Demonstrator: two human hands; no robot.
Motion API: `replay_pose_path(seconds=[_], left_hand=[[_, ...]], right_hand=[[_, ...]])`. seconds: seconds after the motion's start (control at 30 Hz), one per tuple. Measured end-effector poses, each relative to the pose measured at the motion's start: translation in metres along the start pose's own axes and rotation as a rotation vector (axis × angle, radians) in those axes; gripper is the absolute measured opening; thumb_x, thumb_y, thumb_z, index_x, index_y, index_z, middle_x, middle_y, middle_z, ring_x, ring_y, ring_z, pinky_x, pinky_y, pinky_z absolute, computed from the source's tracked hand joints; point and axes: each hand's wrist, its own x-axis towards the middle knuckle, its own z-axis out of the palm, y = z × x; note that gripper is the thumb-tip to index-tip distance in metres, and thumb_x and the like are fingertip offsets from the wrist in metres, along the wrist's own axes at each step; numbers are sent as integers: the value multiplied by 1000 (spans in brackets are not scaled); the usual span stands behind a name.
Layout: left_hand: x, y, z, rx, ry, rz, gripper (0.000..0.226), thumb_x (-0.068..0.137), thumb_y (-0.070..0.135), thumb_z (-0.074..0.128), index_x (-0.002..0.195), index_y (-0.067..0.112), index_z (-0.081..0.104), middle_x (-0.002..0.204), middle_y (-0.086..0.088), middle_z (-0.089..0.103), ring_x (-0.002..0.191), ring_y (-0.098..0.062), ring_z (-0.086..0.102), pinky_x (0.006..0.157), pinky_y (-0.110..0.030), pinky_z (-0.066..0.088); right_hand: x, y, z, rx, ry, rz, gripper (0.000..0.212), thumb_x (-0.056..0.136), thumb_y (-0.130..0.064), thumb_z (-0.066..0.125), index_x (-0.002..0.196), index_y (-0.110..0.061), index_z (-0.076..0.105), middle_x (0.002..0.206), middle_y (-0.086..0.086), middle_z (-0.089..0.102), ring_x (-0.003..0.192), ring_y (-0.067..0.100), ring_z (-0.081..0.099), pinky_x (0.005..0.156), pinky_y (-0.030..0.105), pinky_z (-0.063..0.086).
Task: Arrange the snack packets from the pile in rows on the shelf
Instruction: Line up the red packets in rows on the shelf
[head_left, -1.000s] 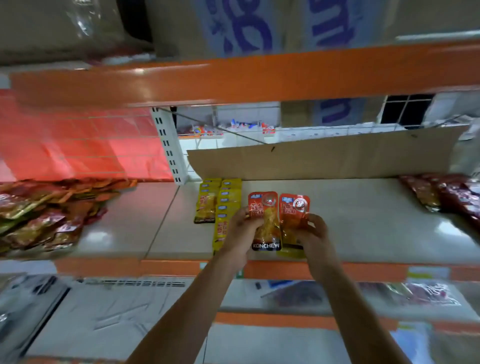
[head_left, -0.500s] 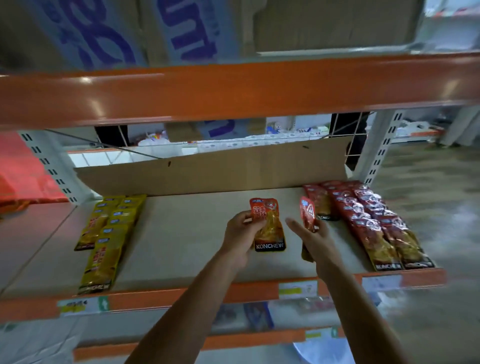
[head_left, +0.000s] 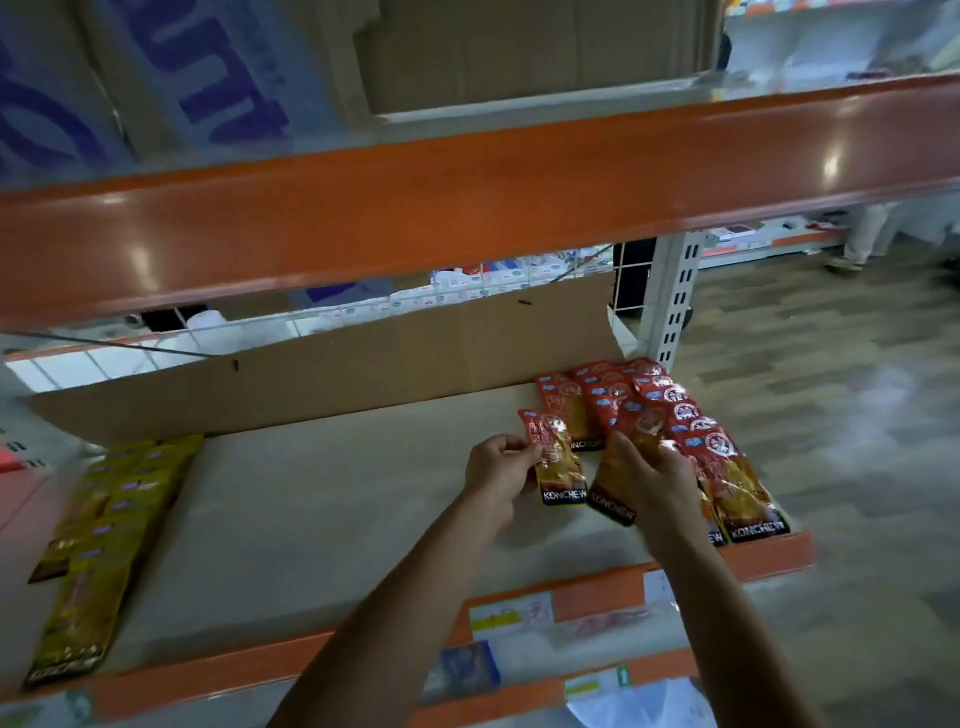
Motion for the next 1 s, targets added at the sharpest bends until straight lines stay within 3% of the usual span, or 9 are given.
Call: replay_pose_path(seconds=[0.1,0.13,0.2,0.33,0.47,0.57,0.77,0.93,1.0], left_hand=[[12,2,15,43,33,-7,12,80,11,76,77,15,65,92,-9,72,87,-27,69,80,-43,58],[16,3,19,51,43,-18,12,79,12,77,77,16,66,92,-9,72,86,-25,69,83,-43,57],[22,5,26,47,51,-27,13,79,12,77,76,16,65,91,-8,72,77,-21,68,77,-35,58],[33,8,36,51,60,-18,15,80,11,76,75,15,63,82,-5,69,61,-12,61,56,-22,50],[42,4,43,106,84,14,16,79,12,77,72,16,63,86,-8,71,69,-18,65,71,-33,59],[44,2,45,136,91,43,17,82,11,75,71,15,62,76,-3,67,63,-15,64,72,-33,59],[44,4,46,336,130,136,17,82,23,75,74,18,61,82,-5,72,67,-18,71,72,-39,60],[37,9,39,611,206,291,21,88,36,66,91,17,62,90,5,66,80,-11,59,68,-25,44],[27,10,38,566,151,393,26,93,41,58,94,16,64,89,7,64,80,-8,58,67,-21,42]], right_hand=[[9,0,-7,-5,18,-14,20,81,-29,73,91,-15,63,87,13,69,79,32,69,70,47,58],[12,0,-9,7,27,-7,23,81,-26,73,96,-14,60,91,14,68,81,32,69,70,45,59],[16,0,-13,-19,43,-17,23,86,-23,68,102,-12,57,94,13,67,81,27,68,67,38,60],[24,2,-20,-105,41,-52,16,91,-25,61,105,-17,58,99,8,67,86,24,68,76,45,58],[32,3,-23,-153,54,-62,6,93,-20,58,95,-26,60,94,5,68,87,27,68,79,53,56],[35,2,-23,-185,34,-70,11,93,-15,57,93,-26,60,91,4,67,83,25,68,74,45,58],[43,4,-20,-266,14,-97,28,90,-18,63,118,-19,58,95,-4,66,81,6,65,61,18,50],[46,10,-14,-305,8,-75,43,90,-20,63,132,-15,51,110,6,64,94,17,64,79,37,57],[46,10,-11,-295,11,-86,40,91,-18,62,130,-14,52,109,6,64,93,16,63,77,33,56]])
